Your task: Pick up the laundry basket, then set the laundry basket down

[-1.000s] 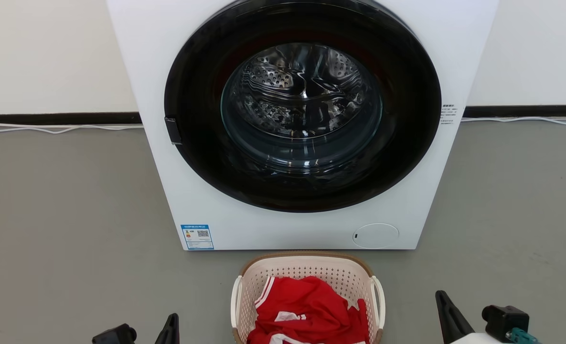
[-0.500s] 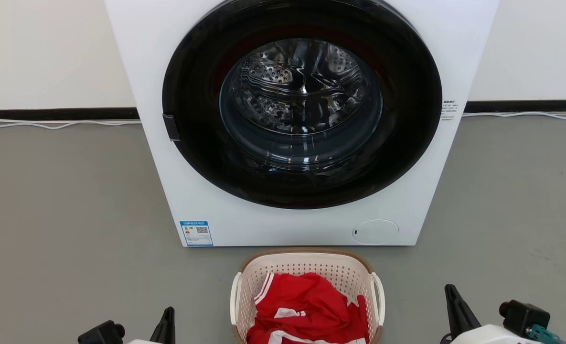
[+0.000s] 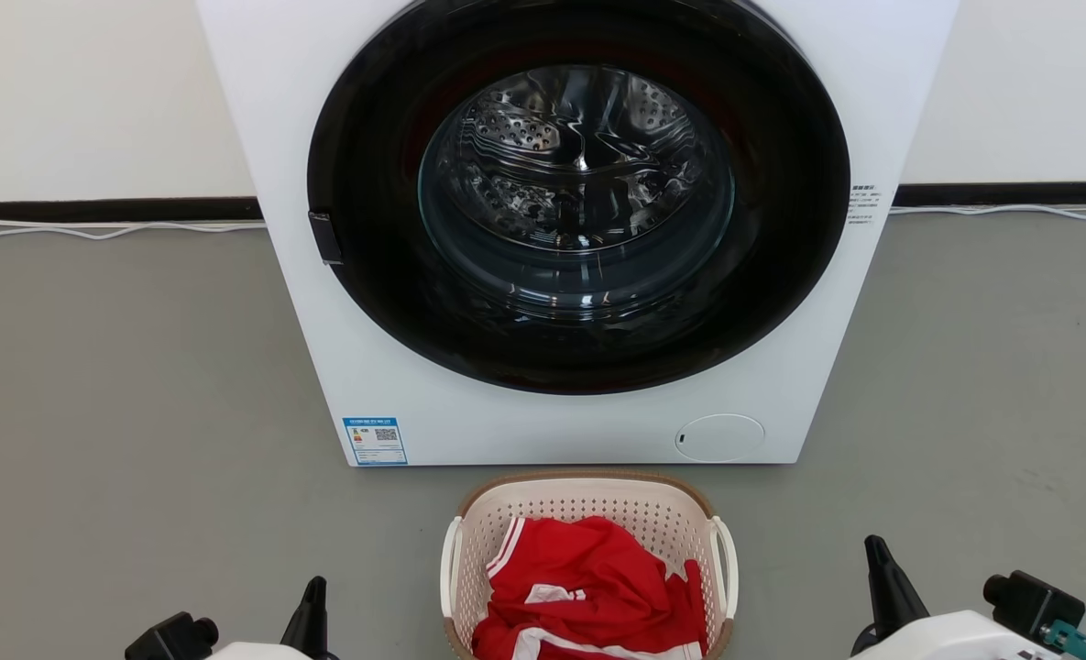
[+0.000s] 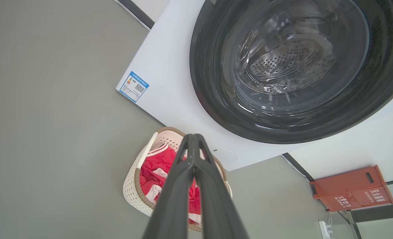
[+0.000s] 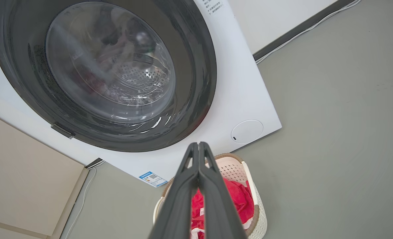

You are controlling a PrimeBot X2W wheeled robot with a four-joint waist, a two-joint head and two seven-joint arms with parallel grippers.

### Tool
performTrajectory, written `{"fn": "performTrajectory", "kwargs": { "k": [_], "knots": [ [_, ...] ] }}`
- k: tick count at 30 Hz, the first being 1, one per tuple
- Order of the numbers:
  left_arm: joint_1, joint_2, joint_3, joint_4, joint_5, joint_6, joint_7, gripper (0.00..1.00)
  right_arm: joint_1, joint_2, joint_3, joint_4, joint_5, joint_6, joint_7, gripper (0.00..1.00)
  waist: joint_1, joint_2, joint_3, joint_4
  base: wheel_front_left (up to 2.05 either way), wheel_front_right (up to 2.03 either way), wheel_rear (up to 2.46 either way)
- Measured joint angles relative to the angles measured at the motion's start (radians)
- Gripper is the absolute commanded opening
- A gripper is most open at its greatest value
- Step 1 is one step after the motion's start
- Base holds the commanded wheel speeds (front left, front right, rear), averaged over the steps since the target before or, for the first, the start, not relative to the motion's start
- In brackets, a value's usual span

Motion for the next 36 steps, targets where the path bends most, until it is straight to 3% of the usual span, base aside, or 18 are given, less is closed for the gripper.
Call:
{"fn": "performTrajectory", "kwargs": {
  "k": [36],
  "knots": [
    [-0.016, -0.006, 0.067, -0.09, -0.334, -0.042, 0.102, 0.0, -0.008, 0.001, -0.044, -0.091, 0.439, 0.0, 0.096, 0.0, 0.0, 0.0, 0.032, -0.004, 0.0, 0.0, 0.0]
  ]
}}
